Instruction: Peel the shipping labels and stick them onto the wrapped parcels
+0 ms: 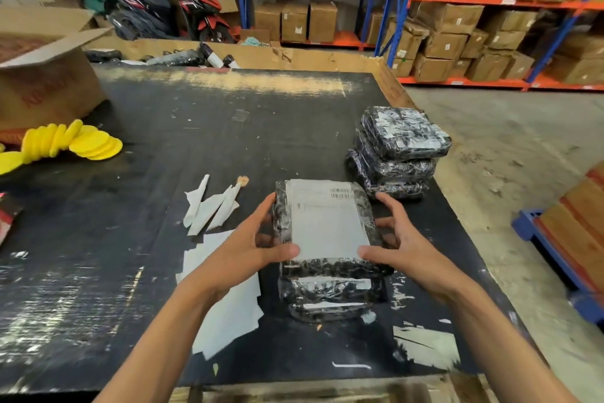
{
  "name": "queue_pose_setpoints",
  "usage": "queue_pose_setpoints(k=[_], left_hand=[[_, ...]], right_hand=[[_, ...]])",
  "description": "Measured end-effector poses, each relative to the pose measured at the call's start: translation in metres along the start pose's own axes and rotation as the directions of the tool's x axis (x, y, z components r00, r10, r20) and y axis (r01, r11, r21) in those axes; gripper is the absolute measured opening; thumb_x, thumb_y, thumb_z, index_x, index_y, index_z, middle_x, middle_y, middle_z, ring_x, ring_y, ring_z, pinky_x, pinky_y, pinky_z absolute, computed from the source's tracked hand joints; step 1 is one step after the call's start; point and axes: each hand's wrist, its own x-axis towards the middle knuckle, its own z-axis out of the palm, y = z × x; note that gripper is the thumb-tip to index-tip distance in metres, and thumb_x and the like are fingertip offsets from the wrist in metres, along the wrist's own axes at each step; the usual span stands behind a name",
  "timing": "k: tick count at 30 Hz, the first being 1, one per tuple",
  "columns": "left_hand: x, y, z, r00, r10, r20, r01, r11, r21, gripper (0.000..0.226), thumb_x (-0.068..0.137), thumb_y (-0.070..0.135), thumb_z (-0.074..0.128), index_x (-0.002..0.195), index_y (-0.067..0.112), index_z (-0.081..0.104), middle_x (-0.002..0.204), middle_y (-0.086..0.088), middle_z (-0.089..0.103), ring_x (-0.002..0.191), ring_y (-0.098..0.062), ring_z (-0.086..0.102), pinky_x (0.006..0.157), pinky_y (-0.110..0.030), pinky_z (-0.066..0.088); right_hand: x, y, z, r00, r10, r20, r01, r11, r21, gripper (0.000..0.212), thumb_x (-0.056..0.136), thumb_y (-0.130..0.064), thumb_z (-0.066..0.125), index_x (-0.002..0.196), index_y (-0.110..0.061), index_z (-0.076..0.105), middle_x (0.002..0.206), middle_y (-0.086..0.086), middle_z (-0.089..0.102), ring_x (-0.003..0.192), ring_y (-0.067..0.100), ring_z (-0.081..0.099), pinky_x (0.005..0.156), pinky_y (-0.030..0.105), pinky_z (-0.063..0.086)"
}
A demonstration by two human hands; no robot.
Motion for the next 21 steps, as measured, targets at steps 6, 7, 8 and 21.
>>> queue_pose_setpoints(k=[6,7,8,21], left_hand=[[-0.002,0.005,0.001,1.0,-0.003,0.006,0.003,1.0,-0.002,0.083,0.085,0.016,0.074,0.139,0.052,0.022,0.112,0.032,0.05,0.094,-0.001,0.063,0.072,-0.011,0.05],[-0.001,0.005,0.0,1.0,-0.004,0.008,0.004,1.0,0.008,0.083,0.085,0.015,0.073,0.14,0.051,0.022,0.112,0.03,0.051,0.095,-0.003,0.062,0.073,-0.013,0.049],[-0.001,0.005,0.001,1.0,-0.007,0.01,0.007,1.0,0.011,0.082,0.085,0.015,0.073,0.139,0.051,0.023,0.112,0.029,0.052,0.096,-0.004,0.063,0.074,-0.015,0.05],[-0.025,-0.035,-0.057,0.934,0.064,-0.353,0.008,0.98,0.199,0.028,0.094,0.02,0.062,0.121,0.026,0.065,0.106,-0.001,0.069,0.093,-0.016,0.065,0.079,-0.028,0.052]], right_hand=[[-0.007,0.003,0.011,0.999,-0.054,-0.002,0.054,0.997,-0.061,0.089,0.083,-0.034,0.079,0.145,-0.06,0.021,0.156,-0.012,0.025,0.147,0.009,0.019,0.118,0.042,0.026],[-0.008,0.003,0.012,0.998,-0.056,-0.012,0.055,0.997,-0.061,0.089,0.083,-0.035,0.078,0.146,-0.06,0.021,0.157,-0.013,0.023,0.148,0.01,0.018,0.118,0.041,0.025],[-0.009,0.002,0.013,0.998,-0.058,-0.011,0.057,0.997,-0.056,0.088,0.084,-0.035,0.077,0.146,-0.06,0.02,0.159,-0.014,0.021,0.148,0.01,0.018,0.118,0.04,0.025],[-0.01,-0.069,0.11,0.809,-0.585,-0.051,0.573,0.806,-0.153,0.043,0.096,-0.004,0.054,0.133,-0.025,0.059,0.111,-0.003,0.063,0.1,0.011,0.059,0.091,0.022,0.047]])
